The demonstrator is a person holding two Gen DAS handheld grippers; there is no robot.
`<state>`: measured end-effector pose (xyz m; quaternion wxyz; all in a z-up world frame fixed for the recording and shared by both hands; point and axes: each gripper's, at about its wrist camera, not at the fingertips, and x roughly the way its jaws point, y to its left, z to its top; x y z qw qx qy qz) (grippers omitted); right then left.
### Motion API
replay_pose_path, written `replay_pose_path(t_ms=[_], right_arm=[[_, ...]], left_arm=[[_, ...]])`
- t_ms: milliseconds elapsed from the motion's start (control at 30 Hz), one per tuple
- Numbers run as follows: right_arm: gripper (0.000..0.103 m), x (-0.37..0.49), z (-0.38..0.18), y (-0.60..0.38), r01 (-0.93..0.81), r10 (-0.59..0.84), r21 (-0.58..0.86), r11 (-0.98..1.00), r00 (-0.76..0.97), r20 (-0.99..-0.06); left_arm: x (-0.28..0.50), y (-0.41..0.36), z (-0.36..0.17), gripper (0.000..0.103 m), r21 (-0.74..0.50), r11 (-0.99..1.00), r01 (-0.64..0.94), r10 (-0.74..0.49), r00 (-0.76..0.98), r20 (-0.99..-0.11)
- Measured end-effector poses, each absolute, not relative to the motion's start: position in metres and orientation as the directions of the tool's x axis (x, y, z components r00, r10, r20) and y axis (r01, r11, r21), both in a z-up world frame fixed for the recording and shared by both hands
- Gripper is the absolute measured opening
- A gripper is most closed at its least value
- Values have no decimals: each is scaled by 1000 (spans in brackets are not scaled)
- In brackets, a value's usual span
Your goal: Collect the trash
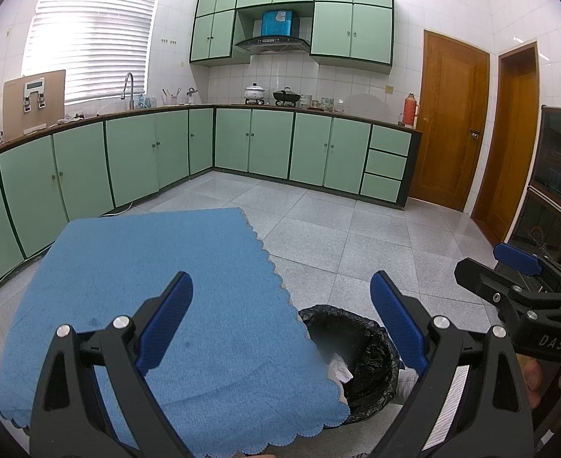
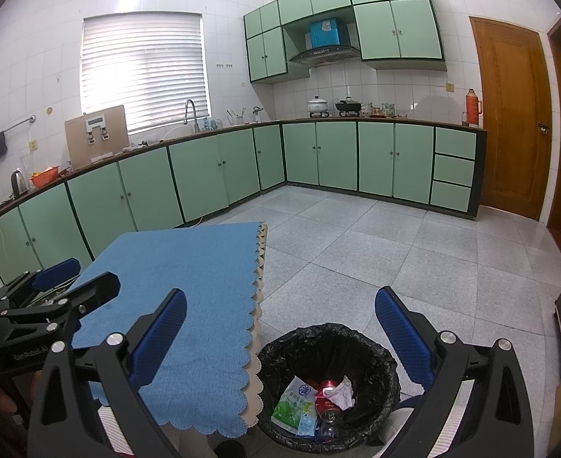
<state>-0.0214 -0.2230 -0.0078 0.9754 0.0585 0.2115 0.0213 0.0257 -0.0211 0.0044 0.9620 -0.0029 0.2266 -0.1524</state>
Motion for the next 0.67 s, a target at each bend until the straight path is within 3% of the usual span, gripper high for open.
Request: replay_pose_path(t_ms=[667], right_arm=[[97, -20, -9, -222, -20, 70, 123, 992, 907, -415]], left_arm=[[25, -26, 2, 91, -83, 957, 279, -286, 851, -441]])
